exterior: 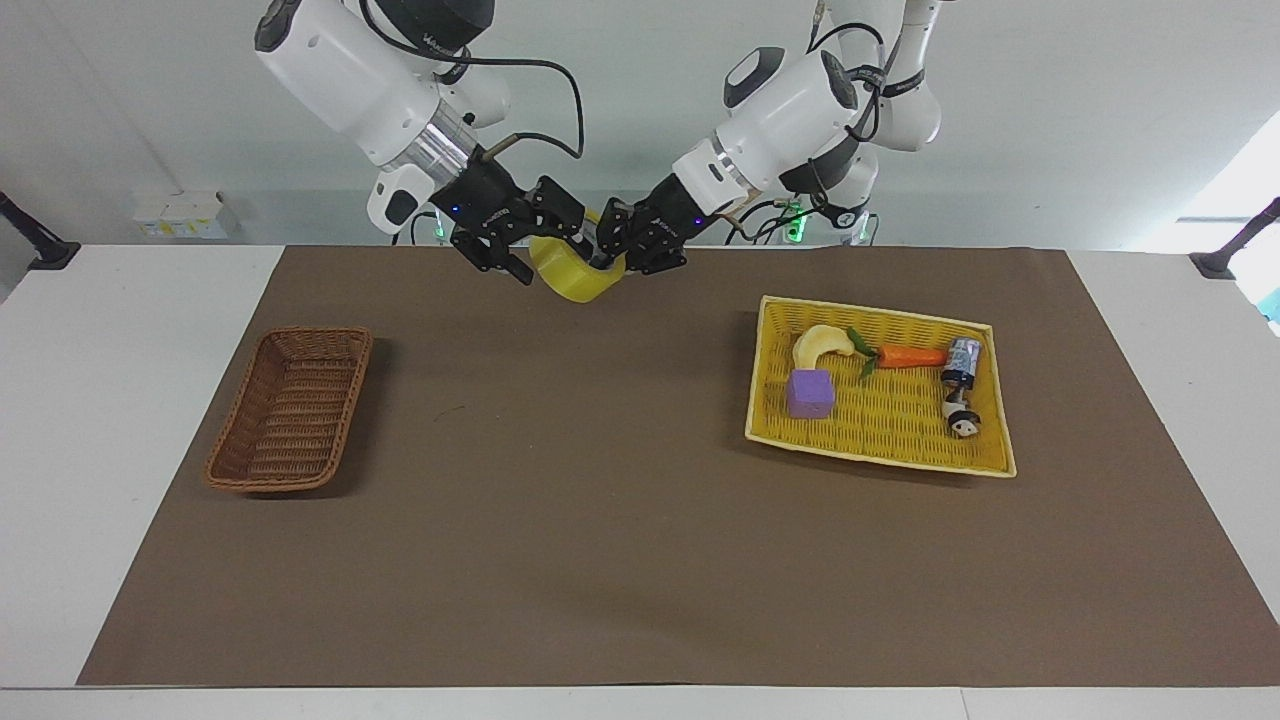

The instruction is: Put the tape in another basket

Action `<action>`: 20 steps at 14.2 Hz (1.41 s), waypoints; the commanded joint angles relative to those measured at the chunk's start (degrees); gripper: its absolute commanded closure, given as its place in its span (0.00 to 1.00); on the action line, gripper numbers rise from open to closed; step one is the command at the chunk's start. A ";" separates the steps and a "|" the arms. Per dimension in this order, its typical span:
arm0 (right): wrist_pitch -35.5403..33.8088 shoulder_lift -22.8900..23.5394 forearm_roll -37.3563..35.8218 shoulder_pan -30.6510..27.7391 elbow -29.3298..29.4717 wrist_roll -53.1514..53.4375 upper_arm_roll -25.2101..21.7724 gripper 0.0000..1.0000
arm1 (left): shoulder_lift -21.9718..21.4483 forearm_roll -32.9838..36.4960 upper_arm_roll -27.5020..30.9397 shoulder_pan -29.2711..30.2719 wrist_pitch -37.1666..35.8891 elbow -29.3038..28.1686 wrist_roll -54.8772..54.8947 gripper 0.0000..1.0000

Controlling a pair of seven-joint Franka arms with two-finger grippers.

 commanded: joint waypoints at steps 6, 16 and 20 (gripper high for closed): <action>-2.20 -0.07 0.20 -1.56 -0.16 -4.15 0.28 1.00 | 3.19 0.10 -0.72 -0.92 8.10 3.55 -4.48 1.00; -3.52 0.28 1.08 -5.76 1.42 -2.48 0.11 1.00 | -0.57 0.62 -0.03 0.57 9.09 1.54 -6.42 0.00; -9.39 0.11 2.49 -15.76 1.51 -11.85 -0.33 1.00 | -2.52 3.50 0.07 10.66 -4.42 0.74 -5.81 0.00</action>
